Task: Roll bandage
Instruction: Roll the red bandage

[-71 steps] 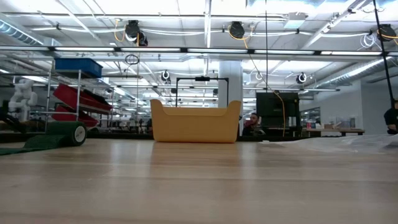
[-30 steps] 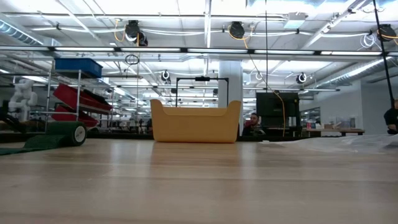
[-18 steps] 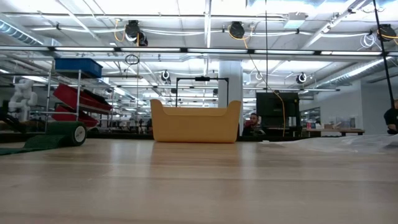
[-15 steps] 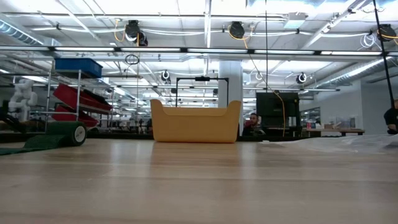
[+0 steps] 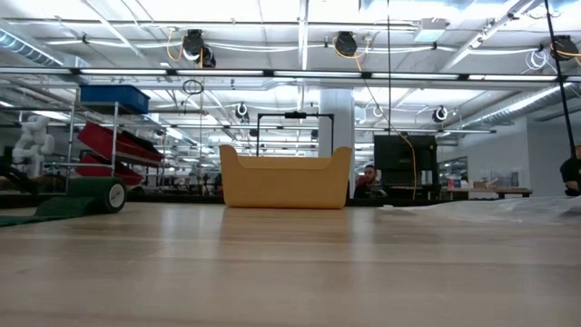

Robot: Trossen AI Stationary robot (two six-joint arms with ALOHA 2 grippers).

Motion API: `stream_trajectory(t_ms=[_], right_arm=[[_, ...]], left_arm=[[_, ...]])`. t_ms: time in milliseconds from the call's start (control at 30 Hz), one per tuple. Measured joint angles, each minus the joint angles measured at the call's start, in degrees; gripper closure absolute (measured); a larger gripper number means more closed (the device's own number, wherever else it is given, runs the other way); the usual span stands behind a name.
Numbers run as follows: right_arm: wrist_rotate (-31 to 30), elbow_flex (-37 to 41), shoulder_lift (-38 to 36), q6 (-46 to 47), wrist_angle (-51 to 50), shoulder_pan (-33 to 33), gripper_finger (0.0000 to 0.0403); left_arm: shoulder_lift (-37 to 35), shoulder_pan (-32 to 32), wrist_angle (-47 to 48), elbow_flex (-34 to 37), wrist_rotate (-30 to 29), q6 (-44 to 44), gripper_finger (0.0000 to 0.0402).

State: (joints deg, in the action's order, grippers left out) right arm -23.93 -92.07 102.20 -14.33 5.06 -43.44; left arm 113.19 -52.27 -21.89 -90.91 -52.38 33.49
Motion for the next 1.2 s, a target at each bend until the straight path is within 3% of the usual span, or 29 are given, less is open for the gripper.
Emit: stream_trajectory(t_ms=[267, 1200], right_arm=[[0.4, 0.0, 1.8, 0.8, 1.7, 1.9, 0.0310], [-1.0, 0.0, -0.2, 1.3, -7.9, 2.6, 0.0310]], left_arm=[[0.0, 0.1, 0.3, 0.0, 1.1, -0.1, 0.0375], [0.0, -0.5, -0.5, -0.1, 4.6, 0.1, 0.0375]])
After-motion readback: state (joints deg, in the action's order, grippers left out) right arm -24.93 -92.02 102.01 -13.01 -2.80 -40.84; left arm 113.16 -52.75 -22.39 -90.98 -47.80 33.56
